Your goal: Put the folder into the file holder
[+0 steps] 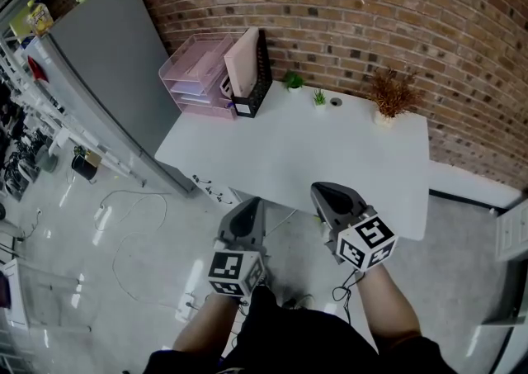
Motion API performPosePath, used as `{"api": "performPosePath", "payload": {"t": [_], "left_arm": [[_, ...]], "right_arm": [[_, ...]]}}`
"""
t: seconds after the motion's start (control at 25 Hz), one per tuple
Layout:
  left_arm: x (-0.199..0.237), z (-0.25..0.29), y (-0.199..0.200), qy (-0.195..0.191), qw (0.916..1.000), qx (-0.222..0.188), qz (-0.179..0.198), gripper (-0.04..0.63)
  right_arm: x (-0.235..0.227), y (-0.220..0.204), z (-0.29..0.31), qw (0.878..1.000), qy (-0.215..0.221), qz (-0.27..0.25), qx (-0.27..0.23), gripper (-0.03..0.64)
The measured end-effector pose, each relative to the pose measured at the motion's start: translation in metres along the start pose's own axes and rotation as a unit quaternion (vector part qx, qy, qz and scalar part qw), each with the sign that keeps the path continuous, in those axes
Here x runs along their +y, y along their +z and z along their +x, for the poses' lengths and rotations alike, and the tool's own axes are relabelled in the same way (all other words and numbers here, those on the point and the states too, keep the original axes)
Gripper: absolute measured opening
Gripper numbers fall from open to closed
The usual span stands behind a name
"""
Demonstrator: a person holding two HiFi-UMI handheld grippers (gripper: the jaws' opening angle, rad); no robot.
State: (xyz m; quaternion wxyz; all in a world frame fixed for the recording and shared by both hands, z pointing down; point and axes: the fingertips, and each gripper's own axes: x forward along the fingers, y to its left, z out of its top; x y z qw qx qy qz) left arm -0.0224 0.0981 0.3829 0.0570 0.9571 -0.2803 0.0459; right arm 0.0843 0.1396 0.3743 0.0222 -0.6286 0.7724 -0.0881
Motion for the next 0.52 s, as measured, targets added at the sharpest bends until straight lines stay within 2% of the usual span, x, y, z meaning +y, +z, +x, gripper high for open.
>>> {"api": "performPosePath", "payload": {"t": [0.52], "left_arm": [[-0.0064,-0.0007,-0.004,0.004,1.0,0.004,0.003,0.005]], "right_arm": [[-0.003,-0.0032,-0.0061,1.0,0.004,0.006,0.0,0.003]]}}
